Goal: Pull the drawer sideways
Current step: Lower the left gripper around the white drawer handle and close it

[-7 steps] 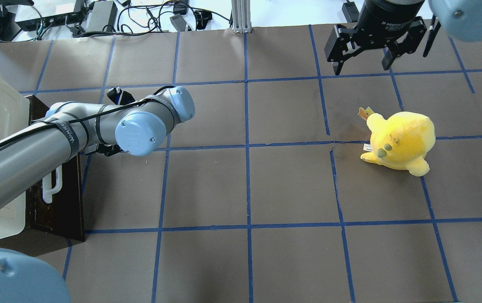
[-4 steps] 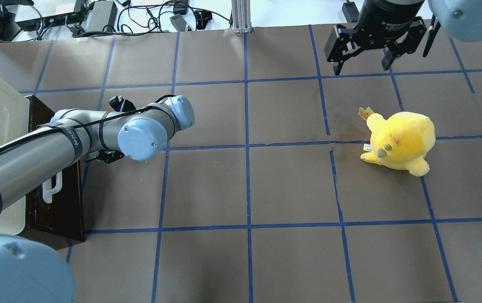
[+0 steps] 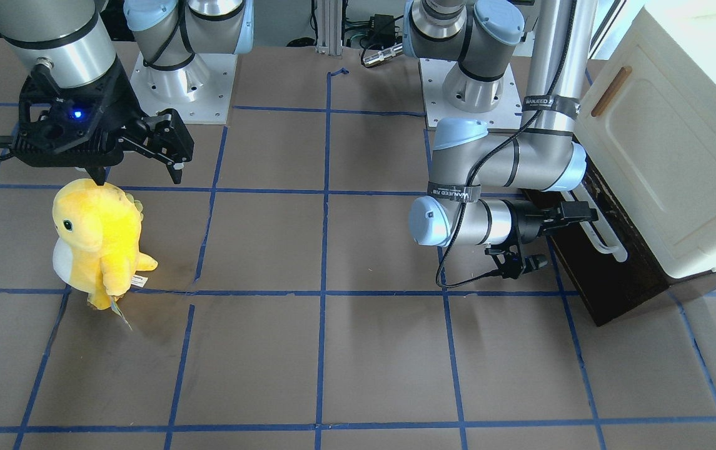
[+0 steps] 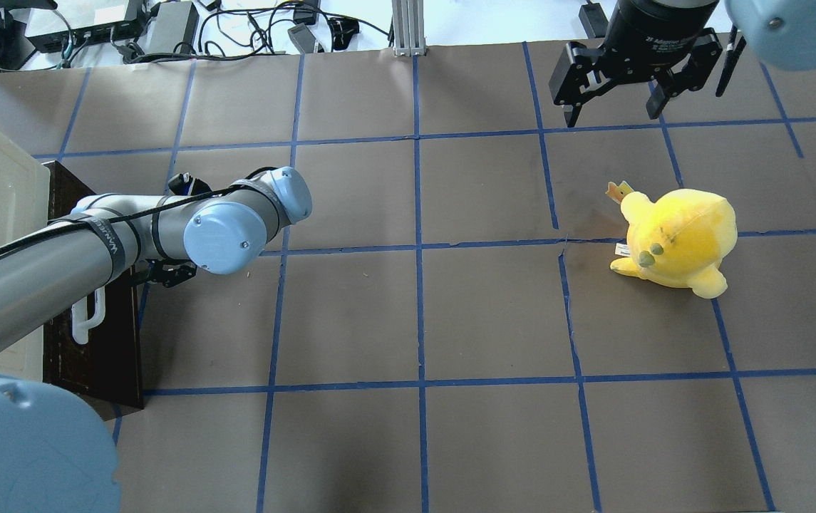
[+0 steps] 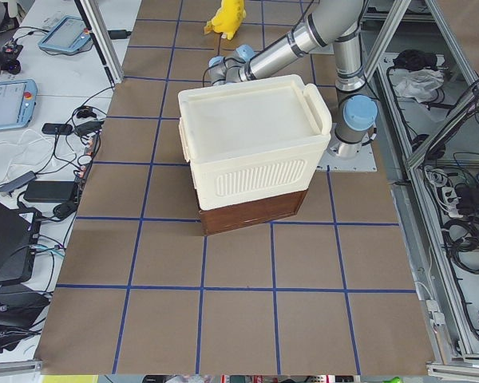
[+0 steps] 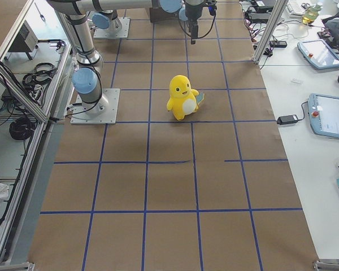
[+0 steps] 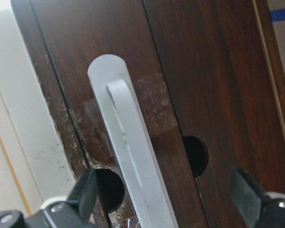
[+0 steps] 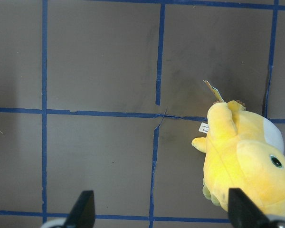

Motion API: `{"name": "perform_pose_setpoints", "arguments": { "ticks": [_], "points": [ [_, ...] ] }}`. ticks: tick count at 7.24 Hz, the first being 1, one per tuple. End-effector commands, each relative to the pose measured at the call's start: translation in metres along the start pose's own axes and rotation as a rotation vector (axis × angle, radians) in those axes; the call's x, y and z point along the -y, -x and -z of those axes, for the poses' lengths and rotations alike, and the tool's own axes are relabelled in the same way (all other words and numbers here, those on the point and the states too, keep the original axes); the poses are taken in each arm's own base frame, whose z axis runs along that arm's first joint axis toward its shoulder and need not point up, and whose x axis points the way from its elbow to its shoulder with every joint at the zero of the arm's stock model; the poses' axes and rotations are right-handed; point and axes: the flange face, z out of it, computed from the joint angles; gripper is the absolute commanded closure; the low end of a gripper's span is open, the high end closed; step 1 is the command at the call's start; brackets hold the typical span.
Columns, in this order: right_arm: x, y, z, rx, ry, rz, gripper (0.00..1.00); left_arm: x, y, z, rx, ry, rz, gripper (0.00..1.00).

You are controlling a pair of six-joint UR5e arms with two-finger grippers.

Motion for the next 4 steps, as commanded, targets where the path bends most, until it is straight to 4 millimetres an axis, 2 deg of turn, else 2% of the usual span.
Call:
{"name": "perform_pose_setpoints", "arguments": {
  "ticks": [1,3,4],
  "points": [
    [0.0000,0.0000,0.0000,0.000,0.000,0.000,0.00,-0.0037,0.0029,0.0010,0.002,0.002,-0.018,0.07],
    [0.0000,0.0000,0.0000,0.000,0.000,0.000,0.00,-0.0034,0.0035,0.0013,0.002,0.001,-0.016,0.20],
    [0.0000,0.0000,0.0000,0.000,0.000,0.000,0.00,-0.0013,-0.0008,-0.0015,0.004,0.007,-0.015,0.21]
  ]
}}
